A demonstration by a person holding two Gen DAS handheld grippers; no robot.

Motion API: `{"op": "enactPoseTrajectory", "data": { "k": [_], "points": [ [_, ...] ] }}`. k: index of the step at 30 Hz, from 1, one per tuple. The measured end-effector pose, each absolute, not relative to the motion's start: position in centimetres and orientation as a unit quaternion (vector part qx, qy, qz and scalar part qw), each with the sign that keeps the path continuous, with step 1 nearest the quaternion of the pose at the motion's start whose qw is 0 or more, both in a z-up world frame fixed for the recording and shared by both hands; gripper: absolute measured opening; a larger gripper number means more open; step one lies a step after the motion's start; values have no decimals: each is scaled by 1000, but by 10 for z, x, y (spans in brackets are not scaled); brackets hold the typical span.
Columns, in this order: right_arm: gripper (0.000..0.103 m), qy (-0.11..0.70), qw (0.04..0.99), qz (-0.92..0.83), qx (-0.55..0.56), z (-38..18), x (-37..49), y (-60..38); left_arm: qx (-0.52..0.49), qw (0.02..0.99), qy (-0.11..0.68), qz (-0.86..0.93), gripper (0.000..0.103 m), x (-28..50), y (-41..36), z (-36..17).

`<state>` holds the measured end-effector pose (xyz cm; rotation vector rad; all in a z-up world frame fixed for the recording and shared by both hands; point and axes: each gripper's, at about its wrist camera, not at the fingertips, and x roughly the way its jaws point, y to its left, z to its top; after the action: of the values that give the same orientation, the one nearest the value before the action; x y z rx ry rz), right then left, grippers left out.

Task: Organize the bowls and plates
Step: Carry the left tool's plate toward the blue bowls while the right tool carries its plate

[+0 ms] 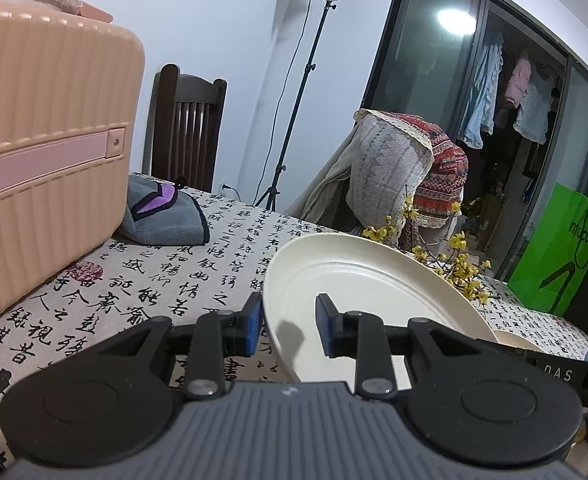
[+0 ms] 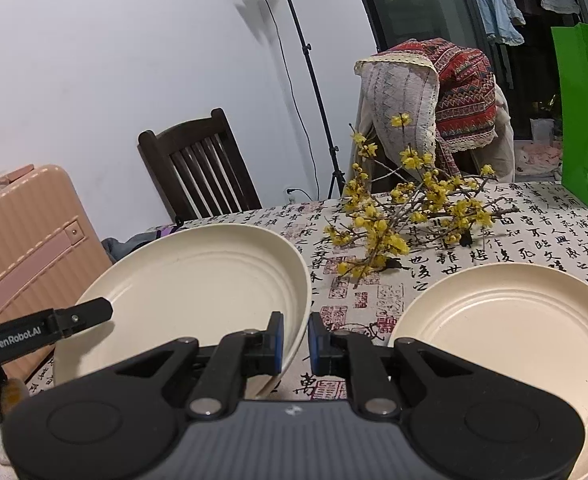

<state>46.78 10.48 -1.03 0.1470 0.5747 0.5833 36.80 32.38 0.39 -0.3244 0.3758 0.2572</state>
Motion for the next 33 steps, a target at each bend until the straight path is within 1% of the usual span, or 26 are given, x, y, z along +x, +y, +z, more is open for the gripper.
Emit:
{"op": "enactPoseTrajectory", "data": {
  "k": [33],
  "points": [
    [12, 280, 923, 247, 94, -7, 447, 74, -145, 969, 183, 85, 29, 364, 302, 5]
  ]
}}
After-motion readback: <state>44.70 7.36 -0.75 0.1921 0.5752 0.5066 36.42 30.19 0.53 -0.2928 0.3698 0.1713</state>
